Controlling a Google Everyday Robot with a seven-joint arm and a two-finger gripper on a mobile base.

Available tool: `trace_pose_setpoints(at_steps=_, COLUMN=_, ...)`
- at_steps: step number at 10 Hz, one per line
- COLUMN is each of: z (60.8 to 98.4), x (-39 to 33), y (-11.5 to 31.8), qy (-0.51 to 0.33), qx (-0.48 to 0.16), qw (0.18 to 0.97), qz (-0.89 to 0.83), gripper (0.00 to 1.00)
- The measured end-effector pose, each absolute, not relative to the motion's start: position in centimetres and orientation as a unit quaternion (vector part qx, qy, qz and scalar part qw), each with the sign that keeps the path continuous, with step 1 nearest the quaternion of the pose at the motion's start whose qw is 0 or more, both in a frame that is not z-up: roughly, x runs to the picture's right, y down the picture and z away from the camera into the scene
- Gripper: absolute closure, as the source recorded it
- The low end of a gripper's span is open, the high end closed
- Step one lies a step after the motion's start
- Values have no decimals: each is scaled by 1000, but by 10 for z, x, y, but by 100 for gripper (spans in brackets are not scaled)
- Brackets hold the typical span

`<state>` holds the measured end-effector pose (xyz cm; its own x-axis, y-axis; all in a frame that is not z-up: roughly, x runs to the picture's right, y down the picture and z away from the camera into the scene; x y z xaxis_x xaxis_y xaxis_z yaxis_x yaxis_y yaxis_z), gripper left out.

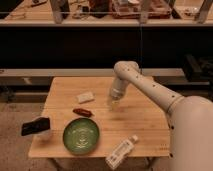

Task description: Drag the pepper across the table

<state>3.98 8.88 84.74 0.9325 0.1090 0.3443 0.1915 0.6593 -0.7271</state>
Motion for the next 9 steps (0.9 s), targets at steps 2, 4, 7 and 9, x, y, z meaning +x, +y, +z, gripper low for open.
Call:
trace_pose_setpoints(at_steps=2, z=855, x=43, y=92, qy=-180, qx=-402, qw=898, qz=-10, gripper=55)
trace_pose_setpoints(at_steps=4, z=863, x=25, y=83, qy=-186, qx=-403, qw=896, qz=-16, gripper=55)
trace_pose_setpoints(at_steps=7, z=875, x=24, y=86, qy=-189, qx=-400, qw=897, qz=-17, gripper=55)
trace_pose_setpoints(at_steps=9, z=875, x=32, y=86, qy=-186, qx=-408, qw=894, qz=-16, gripper=55)
